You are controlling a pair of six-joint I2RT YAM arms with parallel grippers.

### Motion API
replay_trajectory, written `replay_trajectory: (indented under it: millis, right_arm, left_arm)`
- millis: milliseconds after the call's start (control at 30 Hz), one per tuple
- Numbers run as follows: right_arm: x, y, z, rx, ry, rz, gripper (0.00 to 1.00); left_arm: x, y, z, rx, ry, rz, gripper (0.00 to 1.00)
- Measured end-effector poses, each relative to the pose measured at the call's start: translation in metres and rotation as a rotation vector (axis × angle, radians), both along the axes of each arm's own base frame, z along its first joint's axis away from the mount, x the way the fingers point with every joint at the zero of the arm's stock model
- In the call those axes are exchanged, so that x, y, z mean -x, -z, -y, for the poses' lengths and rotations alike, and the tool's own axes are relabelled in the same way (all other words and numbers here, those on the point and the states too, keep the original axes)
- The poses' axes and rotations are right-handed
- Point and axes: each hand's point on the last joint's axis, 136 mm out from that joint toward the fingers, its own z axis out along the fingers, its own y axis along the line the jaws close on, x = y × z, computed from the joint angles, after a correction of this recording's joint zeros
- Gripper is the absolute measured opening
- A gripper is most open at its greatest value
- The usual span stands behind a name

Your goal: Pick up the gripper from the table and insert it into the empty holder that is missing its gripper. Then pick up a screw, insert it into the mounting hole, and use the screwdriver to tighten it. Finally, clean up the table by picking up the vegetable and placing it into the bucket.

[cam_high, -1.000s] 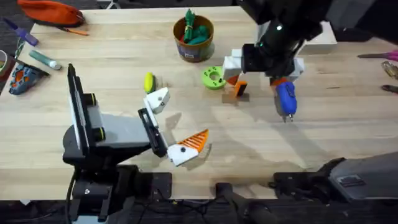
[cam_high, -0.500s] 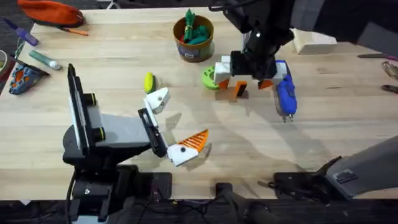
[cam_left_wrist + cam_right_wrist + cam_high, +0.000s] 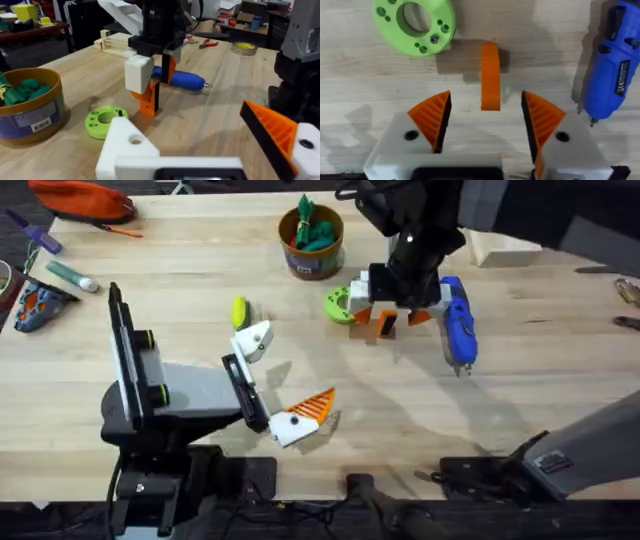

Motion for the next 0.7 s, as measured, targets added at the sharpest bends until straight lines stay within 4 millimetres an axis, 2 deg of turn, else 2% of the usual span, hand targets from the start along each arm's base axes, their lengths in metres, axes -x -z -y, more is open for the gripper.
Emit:
replay_trajectory:
  millis: [133,367,500,700]
  right_arm:
    - [-0.001,0.0,0.001,-0.001,0.005,0.001,0.774]
    - [-0.008,0.0,0.003,-0.014,0.022,0.016,0.596]
    - [-0.008,0.001,0.003,-0.013,0.022,0.014,0.589]
    - [-0.006,0.013,0.001,-0.004,0.021,-0.026,0.556]
  left_arm:
    - [0.0,0.0,0.0,0.0,0.0,0.0,0.987]
    - [0.0,0.0,0.0,0.0,0.0,0.0,0.986]
    - [0.0,0.0,0.0,0.0,0.0,0.0,0.986]
    - [0.0,0.0,0.0,0.0,0.0,0.0,0.986]
